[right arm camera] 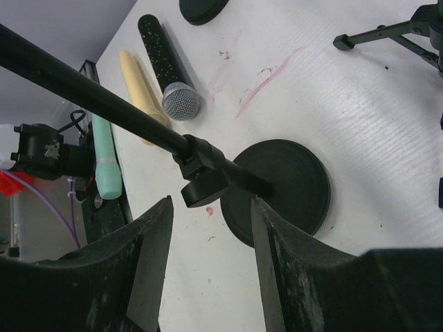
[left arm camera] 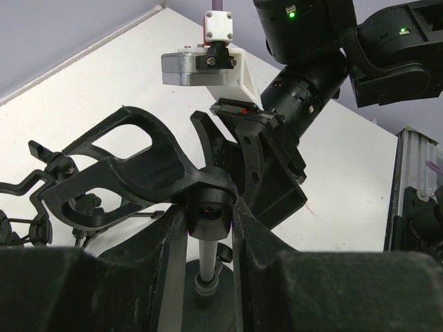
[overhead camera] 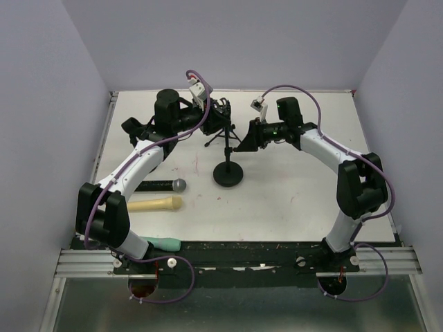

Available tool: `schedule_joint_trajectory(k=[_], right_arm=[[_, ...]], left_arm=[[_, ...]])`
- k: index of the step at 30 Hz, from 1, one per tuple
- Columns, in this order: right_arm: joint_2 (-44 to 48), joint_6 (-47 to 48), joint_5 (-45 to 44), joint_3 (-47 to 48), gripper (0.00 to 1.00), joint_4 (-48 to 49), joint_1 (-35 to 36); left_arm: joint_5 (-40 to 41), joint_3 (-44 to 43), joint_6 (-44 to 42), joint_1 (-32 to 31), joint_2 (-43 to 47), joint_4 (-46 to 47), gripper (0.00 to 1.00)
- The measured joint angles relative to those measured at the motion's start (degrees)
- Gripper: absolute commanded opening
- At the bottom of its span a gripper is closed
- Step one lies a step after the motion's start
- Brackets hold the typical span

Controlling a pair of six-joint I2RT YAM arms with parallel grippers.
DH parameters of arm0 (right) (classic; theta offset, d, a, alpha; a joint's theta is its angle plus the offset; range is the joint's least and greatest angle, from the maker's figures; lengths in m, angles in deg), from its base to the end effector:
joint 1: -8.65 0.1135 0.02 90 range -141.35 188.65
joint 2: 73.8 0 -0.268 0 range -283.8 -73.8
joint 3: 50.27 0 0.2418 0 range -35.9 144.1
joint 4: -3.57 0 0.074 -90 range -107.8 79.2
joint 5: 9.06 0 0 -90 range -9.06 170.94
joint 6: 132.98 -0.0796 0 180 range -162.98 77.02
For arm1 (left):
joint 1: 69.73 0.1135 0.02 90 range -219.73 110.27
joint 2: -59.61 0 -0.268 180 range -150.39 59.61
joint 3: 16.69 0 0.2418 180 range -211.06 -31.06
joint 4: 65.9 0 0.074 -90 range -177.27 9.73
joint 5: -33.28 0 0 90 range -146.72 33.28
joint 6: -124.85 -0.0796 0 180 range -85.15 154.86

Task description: Remove the microphone from the stand

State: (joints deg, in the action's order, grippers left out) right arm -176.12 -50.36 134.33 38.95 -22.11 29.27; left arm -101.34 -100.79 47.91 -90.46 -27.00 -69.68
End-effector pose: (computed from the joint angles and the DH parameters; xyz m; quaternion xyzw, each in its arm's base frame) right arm 0.3588 0.2033 0.2444 -0.2858 0.7779 0.4865 0.2767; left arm 0.3315 -0.1852 0.3561 0.2988 0.6706 -0.4499 0.5085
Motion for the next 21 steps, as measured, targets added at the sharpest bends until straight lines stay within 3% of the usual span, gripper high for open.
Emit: schedule_joint_trajectory(k=[8, 14, 21], right_arm=[[-1.14, 0.13, -0.83, -2.29, 0.49, 1.6, 0.04], [-1.2, 1.42, -8.13, -6.36, 0.49, 1.84, 0.33], [-1.16, 3.65, -6.88, -5.49, 0.62, 0.66, 0.31]], left_arm=[[0.07, 0.0, -0.02, 0.0, 0.0, -0.33, 0.0], [0.22, 0.0, 0.22, 0.04, 0.0, -0.46, 0.0], [0.22, 0.0, 0.17, 0.0, 0.0, -0.48, 0.0]])
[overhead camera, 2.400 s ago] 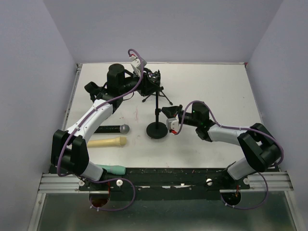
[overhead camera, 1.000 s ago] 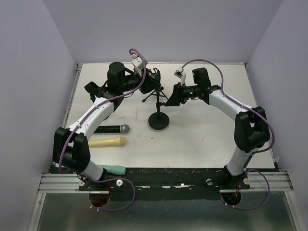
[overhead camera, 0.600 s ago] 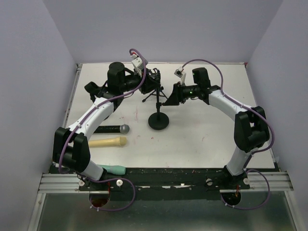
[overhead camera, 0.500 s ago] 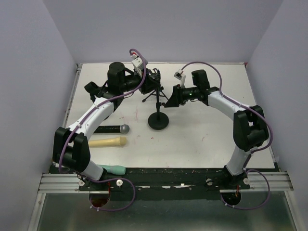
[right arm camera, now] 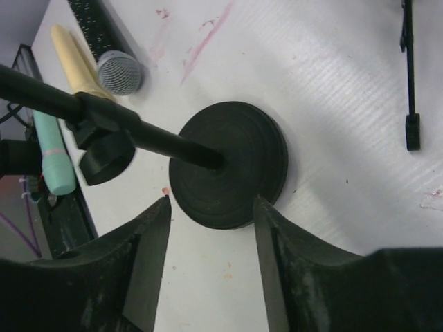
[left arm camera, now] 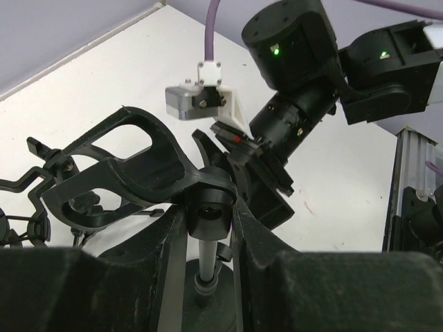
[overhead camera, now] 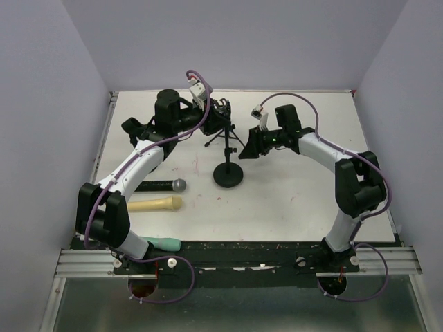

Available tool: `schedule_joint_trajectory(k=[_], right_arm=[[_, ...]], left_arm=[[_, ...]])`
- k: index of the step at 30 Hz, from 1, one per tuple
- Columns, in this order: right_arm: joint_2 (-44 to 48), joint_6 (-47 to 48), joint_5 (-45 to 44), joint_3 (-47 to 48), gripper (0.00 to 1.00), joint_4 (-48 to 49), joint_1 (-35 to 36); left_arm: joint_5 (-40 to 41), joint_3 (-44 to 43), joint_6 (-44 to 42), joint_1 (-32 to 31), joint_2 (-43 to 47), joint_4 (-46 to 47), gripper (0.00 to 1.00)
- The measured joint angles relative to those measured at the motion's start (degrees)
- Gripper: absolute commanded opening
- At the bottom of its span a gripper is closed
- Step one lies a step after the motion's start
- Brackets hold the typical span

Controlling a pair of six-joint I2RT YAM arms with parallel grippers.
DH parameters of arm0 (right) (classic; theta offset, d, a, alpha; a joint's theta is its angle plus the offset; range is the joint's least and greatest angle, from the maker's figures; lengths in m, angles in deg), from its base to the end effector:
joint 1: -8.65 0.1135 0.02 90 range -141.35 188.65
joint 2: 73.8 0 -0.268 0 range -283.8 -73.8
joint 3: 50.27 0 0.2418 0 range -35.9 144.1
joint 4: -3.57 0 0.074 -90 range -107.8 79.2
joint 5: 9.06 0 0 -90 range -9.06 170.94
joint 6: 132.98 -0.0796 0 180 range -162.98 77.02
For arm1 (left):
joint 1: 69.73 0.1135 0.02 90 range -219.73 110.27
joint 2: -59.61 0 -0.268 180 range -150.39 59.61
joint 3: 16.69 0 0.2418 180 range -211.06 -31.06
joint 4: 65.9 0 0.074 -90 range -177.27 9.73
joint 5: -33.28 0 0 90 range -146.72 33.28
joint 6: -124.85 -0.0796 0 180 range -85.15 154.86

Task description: Remove the microphone from the stand

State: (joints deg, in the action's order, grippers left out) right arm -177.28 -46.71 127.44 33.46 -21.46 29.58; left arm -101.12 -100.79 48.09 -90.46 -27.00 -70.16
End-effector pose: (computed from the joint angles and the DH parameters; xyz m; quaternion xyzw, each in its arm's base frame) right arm 0.3544 0.1973 0.2017 -0.2769 0.8159 0.4314 0.2673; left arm 0.3316 -0.1851 0.3550 0.2956 0.6743 -0.4498 0.5056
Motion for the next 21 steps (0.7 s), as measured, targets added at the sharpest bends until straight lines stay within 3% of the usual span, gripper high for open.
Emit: schedule_joint_trajectory(k=[7, 13, 21], right_arm=[[-0.85, 1.9, 8.59, 8.92, 0.62, -2.75, -0.48], [-5.11, 0.07, 13.27, 10.32, 0.6, -2.8, -0.7], [-6.88, -3.28, 15.85, 10.32, 0.49, -2.4, -0.7]], left_arm=[[0.02, 0.0, 0.04, 0.04, -0.02, 0.0, 0.0], [0.02, 0.0, 0.11, 0.04, -0.11, 0.02, 0.0], [0.04, 0.0, 0.09, 0.04, -0.17, 0.04, 0.0]])
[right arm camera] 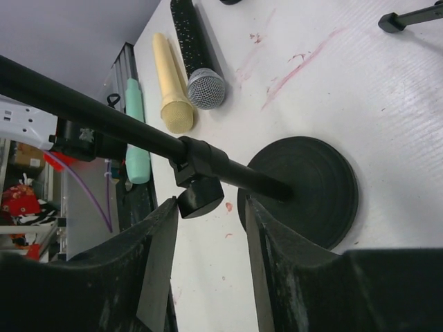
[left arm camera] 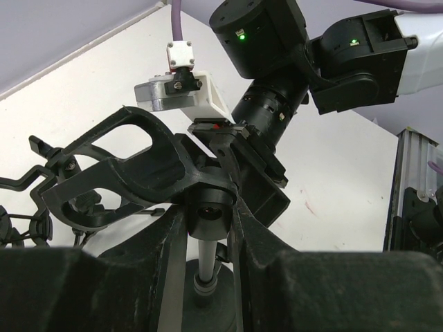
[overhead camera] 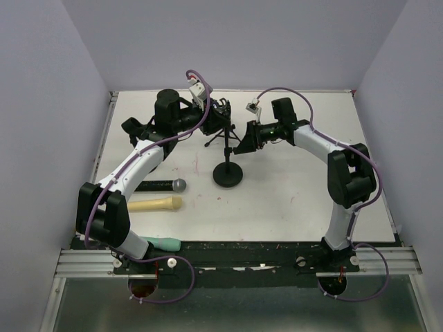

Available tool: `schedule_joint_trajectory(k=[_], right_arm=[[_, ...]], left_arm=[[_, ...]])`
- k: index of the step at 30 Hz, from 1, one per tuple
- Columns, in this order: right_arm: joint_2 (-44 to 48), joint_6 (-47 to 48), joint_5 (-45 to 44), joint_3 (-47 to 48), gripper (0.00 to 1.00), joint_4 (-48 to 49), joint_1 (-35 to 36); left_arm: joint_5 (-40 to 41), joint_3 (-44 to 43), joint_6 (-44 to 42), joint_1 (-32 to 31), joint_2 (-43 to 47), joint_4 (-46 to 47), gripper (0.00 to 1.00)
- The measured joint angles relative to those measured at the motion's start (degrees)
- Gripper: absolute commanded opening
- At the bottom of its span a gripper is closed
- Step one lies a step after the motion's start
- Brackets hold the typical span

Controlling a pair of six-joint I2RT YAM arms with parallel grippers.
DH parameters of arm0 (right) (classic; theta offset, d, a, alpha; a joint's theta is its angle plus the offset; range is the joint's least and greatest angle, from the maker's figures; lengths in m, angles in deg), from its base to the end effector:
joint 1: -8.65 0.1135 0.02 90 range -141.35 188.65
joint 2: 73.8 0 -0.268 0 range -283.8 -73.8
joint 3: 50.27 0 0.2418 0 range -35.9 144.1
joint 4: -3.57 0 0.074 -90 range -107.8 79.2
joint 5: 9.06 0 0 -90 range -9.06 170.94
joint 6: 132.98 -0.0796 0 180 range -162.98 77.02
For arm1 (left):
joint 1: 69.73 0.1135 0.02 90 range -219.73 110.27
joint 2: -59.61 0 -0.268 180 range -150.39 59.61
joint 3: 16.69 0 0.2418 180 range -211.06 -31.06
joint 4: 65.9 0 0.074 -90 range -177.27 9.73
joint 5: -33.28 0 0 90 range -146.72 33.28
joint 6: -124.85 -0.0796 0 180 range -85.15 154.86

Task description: Remove the microphone from the stand

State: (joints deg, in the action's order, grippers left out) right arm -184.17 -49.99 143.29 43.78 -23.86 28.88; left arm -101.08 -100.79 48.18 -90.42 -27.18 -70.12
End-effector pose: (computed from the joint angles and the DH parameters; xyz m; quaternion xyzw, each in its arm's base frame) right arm 0.3749 0.2133 0.2201 -0.2925 0.7582 0.5418 0.2145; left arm 0.3325 -0.1851 0.3540 0.2943 0.6756 -0.4498 0.5046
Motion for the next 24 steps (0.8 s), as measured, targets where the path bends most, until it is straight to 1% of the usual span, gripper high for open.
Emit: schedule_joint_trajectory(k=[2, 8, 13, 17, 19, 22, 24], right_arm=[[-0.09, -1.07, 0.33, -0.02, 0.44, 0.59, 0.0], [-0.98, -3.98, 2.4, -0.02, 0.17, 3.89, 0.0], [-1.73, -4.66, 3.8, -0.02, 0.01, 5.33, 0.0], [-1.53, -0.44, 2.86, -0.02, 0.01, 5.25, 0.09], [-0.52, 5.09, 1.31, -0.02, 0.01, 4.09, 0.74], [3.1, 15.43, -4.92, -1.09, 0.01, 3.39, 2.69], [6.84, 21.42, -10.62, -5.05, 0.01, 7.69, 4.59]], left_arm=[[0.0, 0.0, 0.0, 0.0, -0.02, 0.0, 0.0], [0.11, -0.02, 0.0, 0.07, -0.02, 0.07, 0.0], [0.31, -0.09, -0.04, 0.11, -0.2, 0.07, 0.0], [0.46, -0.42, -0.11, 0.11, -0.5, 0.0, 0.0], [0.55, -0.74, -0.11, 0.11, -0.79, -0.02, 0.0], [0.98, -1.07, -0.02, 0.28, -0.98, 0.04, 0.0], [1.29, -1.18, 0.15, 0.57, -0.98, 0.42, 0.0]])
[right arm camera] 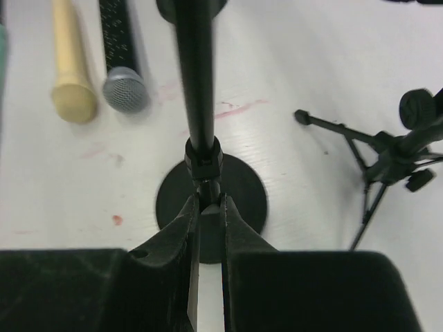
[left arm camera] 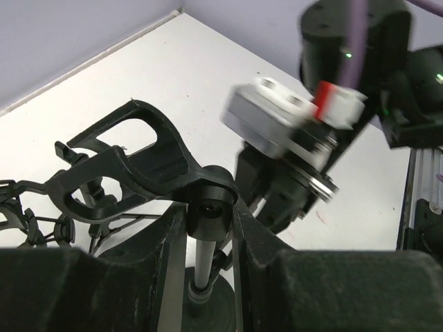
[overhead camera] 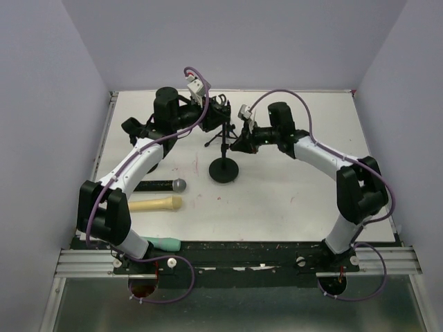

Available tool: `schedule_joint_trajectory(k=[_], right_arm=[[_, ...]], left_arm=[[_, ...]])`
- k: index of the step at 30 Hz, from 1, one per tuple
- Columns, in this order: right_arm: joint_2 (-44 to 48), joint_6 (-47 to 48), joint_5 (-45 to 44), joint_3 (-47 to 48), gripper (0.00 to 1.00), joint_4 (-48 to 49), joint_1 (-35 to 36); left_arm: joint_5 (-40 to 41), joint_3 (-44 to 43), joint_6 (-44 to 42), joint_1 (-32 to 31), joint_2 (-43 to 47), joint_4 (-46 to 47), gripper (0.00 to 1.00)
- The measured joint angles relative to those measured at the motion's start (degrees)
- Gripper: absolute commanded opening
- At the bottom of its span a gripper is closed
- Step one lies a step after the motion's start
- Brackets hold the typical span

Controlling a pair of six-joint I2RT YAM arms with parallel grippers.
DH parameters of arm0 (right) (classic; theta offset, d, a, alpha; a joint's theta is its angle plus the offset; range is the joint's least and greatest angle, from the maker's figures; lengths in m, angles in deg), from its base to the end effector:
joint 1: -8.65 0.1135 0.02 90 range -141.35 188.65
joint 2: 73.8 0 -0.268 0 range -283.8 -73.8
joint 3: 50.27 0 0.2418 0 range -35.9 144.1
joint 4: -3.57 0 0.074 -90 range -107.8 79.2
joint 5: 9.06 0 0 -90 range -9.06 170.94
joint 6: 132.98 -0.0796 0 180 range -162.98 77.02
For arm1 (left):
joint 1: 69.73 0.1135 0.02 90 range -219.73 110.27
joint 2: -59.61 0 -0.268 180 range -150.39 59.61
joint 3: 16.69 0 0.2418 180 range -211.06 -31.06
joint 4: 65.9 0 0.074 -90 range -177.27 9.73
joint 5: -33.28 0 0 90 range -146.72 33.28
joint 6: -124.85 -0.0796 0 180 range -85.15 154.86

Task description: Remove the microphone from the stand

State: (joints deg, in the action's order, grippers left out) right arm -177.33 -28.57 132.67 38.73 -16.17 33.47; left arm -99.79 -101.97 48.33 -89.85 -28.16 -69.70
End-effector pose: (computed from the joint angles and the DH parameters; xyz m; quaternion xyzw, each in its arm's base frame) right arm 0.3538 0.2325 0.2440 -0.4591 0.6809 0.4222 0.3838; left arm 0.3405 -0.1826 0.3563 0.2846 0.6775 -0.4411 0.5152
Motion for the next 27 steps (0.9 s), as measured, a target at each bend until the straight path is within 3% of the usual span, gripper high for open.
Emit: schedule_joint_trajectory(k=[5, 10, 13, 14, 15, 16, 17, 22, 27], right_arm=[[8.22, 16.63, -13.29, -13.35, 0.01, 16.72, 5.18], [9.81, 45.46, -20.5, -28.57, 0.01, 41.51, 8.76], [6.64, 60.37, -21.99, -36.44, 0.18, 58.25, 9.33], [5.84, 63.1, -22.29, -37.46, 0.27, 61.26, 9.38], [5.49, 65.61, -22.6, -38.27, 0.42, 63.19, 9.4], [5.75, 67.71, -23.12, -38.93, 0.58, 63.69, 9.42], [6.27, 68.83, -23.69, -39.28, 0.65, 63.23, 9.42], [13.22, 69.68, -29.27, -39.8, 0.74, 52.0, 9.22], [23.19, 62.16, -31.01, -38.29, 0.72, 34.07, 6.19]], left_arm=[[0.83, -0.04, 1.64, 0.28, 0.0, 0.96, 0.0], [1.86, 0.37, 3.87, 0.39, 0.0, 1.46, 0.0], [2.14, 1.66, 5.81, 0.37, 0.0, 2.4, 0.0], [2.12, 1.73, 6.27, 0.33, 0.0, 2.64, 0.0], [2.12, 1.81, 6.58, 0.2, 0.02, 2.86, 0.0], [2.12, 1.95, 6.93, 0.11, 0.02, 3.41, 0.0], [2.12, 1.99, 7.26, 0.11, 0.02, 3.56, 0.0], [2.03, 1.99, 9.22, -0.33, 0.02, 3.65, 0.0], [1.68, 1.95, 8.37, -0.98, 0.02, 3.39, 0.0]])
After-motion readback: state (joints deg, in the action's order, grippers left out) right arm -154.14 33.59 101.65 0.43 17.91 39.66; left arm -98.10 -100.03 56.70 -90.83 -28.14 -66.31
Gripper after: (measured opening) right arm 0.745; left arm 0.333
